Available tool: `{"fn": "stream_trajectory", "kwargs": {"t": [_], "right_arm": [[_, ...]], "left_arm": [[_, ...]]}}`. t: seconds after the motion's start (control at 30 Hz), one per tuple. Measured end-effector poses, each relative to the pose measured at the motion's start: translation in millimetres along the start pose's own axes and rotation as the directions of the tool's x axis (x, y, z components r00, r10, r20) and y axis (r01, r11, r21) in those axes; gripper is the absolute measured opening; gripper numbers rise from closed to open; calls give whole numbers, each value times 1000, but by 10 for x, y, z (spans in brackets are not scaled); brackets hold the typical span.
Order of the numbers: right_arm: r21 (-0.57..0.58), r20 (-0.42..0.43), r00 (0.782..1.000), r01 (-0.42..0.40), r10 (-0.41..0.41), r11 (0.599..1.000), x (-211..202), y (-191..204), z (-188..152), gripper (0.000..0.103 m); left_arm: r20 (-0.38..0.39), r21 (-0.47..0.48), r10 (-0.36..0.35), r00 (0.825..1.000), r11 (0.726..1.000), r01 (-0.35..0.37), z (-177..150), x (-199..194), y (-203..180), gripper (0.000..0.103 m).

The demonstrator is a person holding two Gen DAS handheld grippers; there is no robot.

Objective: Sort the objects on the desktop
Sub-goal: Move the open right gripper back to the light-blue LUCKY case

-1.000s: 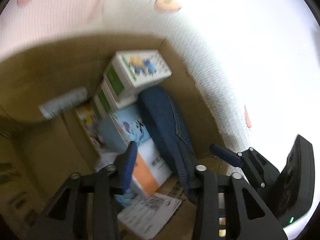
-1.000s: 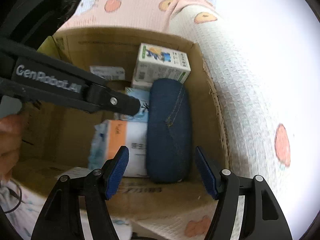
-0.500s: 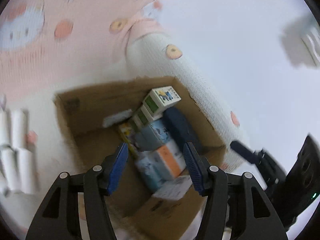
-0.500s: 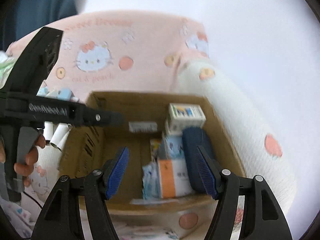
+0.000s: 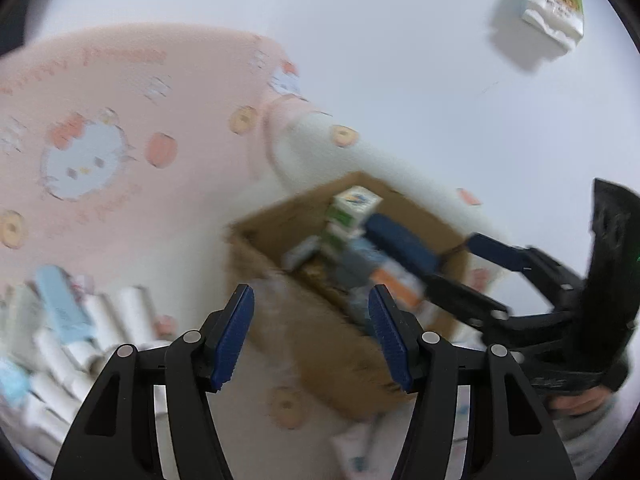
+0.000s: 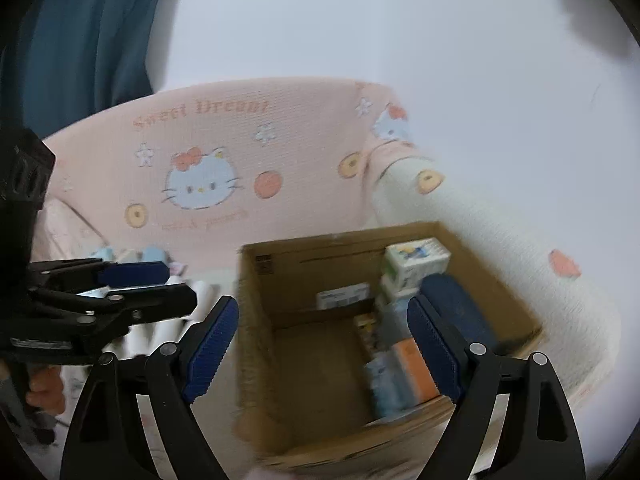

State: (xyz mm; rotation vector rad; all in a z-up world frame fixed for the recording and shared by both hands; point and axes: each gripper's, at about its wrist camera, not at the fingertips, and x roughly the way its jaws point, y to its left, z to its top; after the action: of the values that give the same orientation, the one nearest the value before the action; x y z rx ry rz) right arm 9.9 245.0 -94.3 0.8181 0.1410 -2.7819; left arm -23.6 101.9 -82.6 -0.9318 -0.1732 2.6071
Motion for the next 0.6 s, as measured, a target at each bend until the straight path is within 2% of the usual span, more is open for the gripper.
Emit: {"fn": "stream_trajectory", "kwargs": {"t": [0.13, 0.2, 0.23, 0.27, 0.33, 0.5, 0.57, 0.6], "right_arm": [[20, -8, 1000, -6, 6, 1000, 25, 179, -19, 85], [76, -11, 998, -64, 65, 995, 9, 229, -60, 85], [128, -12, 993, -119, 121, 985, -8, 263, -110, 85], [163, -12, 990, -140, 143, 977, 0, 305, -153, 85], [188, -21, 989, -143, 149, 972, 63, 382, -231, 85], [104, -62, 993, -92, 99, 990, 238, 709, -249, 85], [37, -60, 995, -80, 82, 996, 289, 881, -235, 85], [7, -69, 995, -73, 74, 997, 330, 951, -223, 85]], "left_arm": [[36, -46, -4, 999, 999, 5, -48, -69, 317, 64], [54, -81, -14, 998, 997, 18, -92, -103, 544, 64], [64, -96, 2, 998, 995, 4, -108, -130, 647, 64], [77, -107, 22, 997, 994, -14, -129, -148, 734, 64], [126, -164, 86, 988, 984, -65, -193, -202, 983, 64], [101, -324, 161, 982, 938, -121, -402, -189, 1565, 64], [90, -338, 214, 973, 925, -172, -501, -174, 1711, 64], [88, -337, 259, 962, 916, -216, -571, -174, 1793, 64]]}}
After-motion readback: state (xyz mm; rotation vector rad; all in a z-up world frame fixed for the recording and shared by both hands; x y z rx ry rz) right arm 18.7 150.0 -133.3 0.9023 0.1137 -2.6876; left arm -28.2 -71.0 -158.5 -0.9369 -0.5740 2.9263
